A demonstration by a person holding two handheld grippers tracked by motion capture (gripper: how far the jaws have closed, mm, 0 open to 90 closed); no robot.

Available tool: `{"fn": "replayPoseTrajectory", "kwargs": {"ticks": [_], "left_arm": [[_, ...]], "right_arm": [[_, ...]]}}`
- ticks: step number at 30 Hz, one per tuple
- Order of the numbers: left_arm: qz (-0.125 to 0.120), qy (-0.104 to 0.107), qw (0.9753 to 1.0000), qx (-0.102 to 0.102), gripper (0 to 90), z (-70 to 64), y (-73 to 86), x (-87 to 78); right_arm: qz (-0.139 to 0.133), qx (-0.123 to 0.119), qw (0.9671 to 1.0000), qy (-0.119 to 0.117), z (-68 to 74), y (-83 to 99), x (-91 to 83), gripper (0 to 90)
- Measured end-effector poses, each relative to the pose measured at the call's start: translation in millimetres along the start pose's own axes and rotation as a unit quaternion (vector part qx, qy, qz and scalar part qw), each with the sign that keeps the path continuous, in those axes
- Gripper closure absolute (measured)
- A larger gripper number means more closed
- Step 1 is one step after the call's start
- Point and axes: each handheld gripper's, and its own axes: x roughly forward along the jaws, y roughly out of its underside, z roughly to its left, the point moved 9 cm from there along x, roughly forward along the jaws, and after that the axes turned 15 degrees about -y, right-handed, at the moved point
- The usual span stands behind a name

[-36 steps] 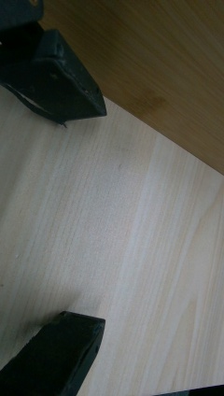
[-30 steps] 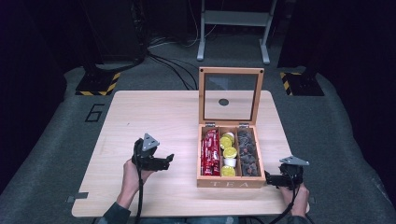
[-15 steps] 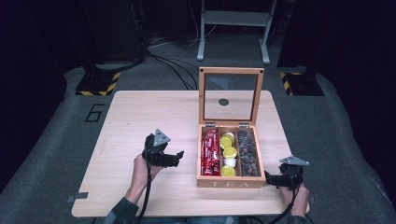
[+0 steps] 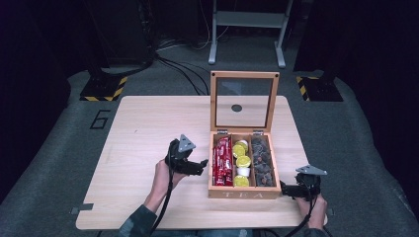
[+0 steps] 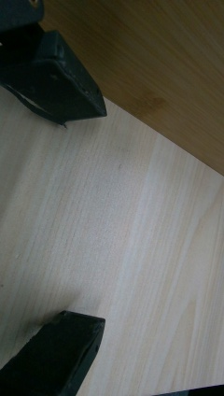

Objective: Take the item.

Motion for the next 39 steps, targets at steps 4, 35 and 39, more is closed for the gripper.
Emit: {"fn": "replayPoseTrajectory", "kwargs": {"ticks": [4, 35, 39], "left_arm": [[0.001, 0.007, 1.0, 0.005, 12.2, -9.8, -5.7, 4.7], [0.073, 0.015, 0.9963, 0.042, 45.1, -62.3, -20.7, 52.5], [0.085, 0.015, 0.9956, 0.037, 56.7, -63.6, -16.5, 55.3]], "right_arm": [[-0.001, 0.001, 1.0, 0.0, 0.1, -0.1, 0.0, 1.1], [0.0, -0.002, 1.0, -0.001, 0.4, 0.0, -0.2, 1.7], [0.001, -0.003, 1.0, -0.002, 0.4, 0.2, -0.3, 1.6]]}}
